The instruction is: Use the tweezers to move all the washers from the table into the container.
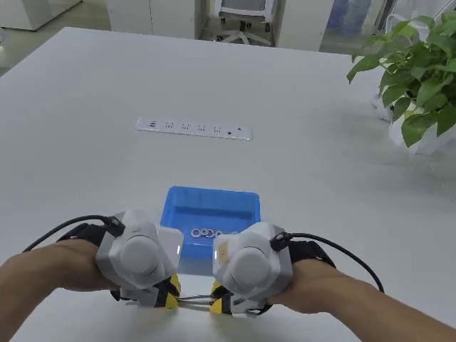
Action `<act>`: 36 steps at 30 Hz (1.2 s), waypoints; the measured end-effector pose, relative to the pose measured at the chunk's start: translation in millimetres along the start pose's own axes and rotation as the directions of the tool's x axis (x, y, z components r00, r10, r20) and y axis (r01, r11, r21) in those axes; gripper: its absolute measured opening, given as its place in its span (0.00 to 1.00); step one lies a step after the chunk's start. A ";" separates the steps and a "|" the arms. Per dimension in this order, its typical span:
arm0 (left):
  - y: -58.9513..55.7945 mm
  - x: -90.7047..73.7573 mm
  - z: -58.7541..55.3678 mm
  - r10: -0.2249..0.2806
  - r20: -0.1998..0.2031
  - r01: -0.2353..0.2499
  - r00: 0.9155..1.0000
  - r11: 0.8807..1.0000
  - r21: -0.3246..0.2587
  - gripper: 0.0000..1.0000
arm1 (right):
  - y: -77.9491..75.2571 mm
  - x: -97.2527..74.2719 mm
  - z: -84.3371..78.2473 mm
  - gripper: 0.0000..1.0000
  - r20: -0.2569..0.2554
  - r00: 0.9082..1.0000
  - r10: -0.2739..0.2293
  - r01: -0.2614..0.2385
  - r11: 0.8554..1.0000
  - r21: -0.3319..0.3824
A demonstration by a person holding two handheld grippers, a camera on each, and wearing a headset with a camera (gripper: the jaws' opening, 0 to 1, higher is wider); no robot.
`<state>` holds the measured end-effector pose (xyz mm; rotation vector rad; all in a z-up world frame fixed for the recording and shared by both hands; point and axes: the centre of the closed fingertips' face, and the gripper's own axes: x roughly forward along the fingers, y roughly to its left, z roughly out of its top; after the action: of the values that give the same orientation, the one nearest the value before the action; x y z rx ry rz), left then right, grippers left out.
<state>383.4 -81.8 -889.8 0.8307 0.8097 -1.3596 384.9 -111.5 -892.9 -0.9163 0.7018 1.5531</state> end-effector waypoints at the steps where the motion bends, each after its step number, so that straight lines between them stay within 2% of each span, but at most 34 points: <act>1: 0.0 -0.1 0.0 0.000 0.000 0.000 1.000 1.000 0.000 0.10 | 0.2 -0.1 -0.2 0.12 -0.002 1.000 0.002 -0.002 1.000 0.000; 8: -0.1 -0.3 -0.4 0.001 0.002 -0.001 1.000 1.000 -0.001 0.10 | 2.2 -0.5 -0.4 0.14 -0.008 1.000 0.022 -0.022 1.000 0.007; 16: -0.9 -0.4 -0.6 0.000 0.004 0.000 1.000 1.000 -0.005 0.09 | 2.3 -1.1 -1.0 0.15 -0.011 1.000 0.021 -0.021 1.000 0.002; 26: -2.1 -3.0 -5.2 0.004 -0.010 -0.004 1.000 1.000 -0.004 0.12 | -0.6 -7.1 -2.8 0.19 -0.008 1.000 -0.009 0.009 1.000 -0.003; 32: -1.7 -14.0 -6.7 0.021 -0.001 -0.021 1.000 1.000 -0.022 0.16 | -3.4 -18.0 0.1 0.22 0.015 0.999 -0.041 0.041 0.999 0.006; 36: 0.5 -25.8 -6.7 0.047 0.026 -0.046 0.999 0.997 -0.061 0.19 | -4.5 -27.9 -1.0 0.25 0.023 0.998 -0.060 0.060 0.998 0.013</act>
<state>382.5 -63.3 -870.6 0.7782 0.8014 -1.2969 391.0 -126.0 -869.3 -0.9005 0.6613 1.5028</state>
